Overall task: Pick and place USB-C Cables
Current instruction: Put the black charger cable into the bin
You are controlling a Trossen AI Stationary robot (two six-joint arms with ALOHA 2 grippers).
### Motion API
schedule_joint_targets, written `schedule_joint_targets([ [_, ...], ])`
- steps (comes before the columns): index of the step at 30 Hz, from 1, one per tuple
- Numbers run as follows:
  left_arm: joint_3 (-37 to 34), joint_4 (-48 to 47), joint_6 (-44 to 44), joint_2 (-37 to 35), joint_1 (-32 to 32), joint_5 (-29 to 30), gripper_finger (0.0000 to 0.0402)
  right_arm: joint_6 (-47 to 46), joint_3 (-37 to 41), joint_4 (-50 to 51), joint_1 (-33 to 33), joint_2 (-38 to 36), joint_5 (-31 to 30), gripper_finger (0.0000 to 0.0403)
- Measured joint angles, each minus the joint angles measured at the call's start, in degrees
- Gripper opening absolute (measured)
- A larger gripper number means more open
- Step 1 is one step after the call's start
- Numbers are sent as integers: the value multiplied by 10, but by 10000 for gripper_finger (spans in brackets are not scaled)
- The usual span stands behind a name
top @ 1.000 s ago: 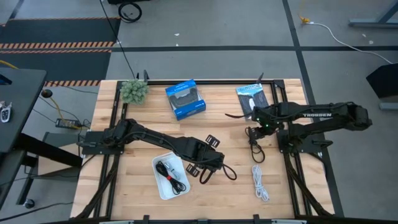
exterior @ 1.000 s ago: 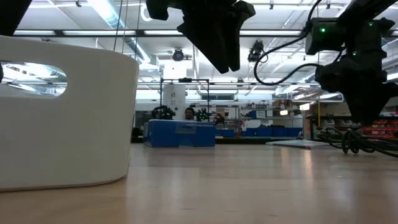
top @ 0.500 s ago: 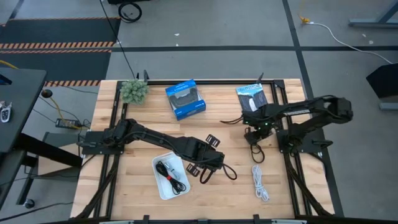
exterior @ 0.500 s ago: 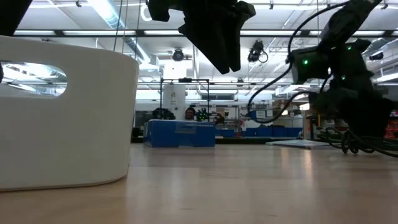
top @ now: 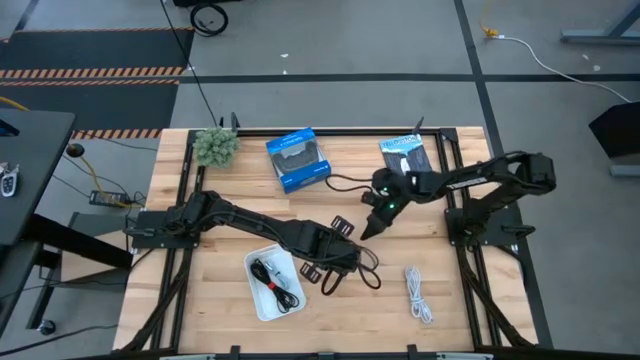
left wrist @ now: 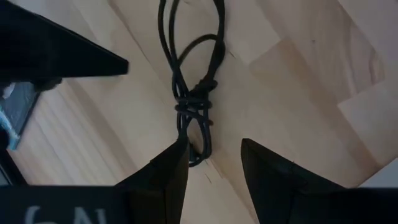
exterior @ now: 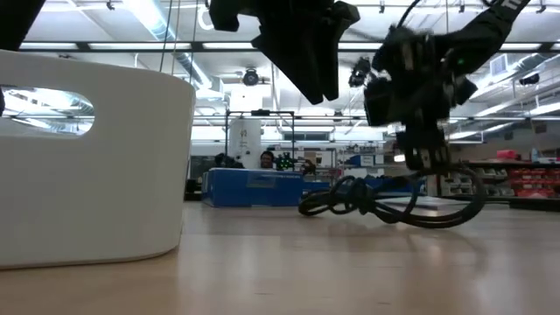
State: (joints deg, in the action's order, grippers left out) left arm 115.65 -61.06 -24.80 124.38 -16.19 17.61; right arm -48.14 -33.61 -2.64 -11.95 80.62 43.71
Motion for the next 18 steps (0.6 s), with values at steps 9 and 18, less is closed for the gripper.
schedule_joint_targets([
  [9,0,30,24,5,2,-10,156,1,1,-1,1,-107,6,162],
  [18,0,103,32,25,10,-18,156,39,1,2,-27,-227,7,162],
])
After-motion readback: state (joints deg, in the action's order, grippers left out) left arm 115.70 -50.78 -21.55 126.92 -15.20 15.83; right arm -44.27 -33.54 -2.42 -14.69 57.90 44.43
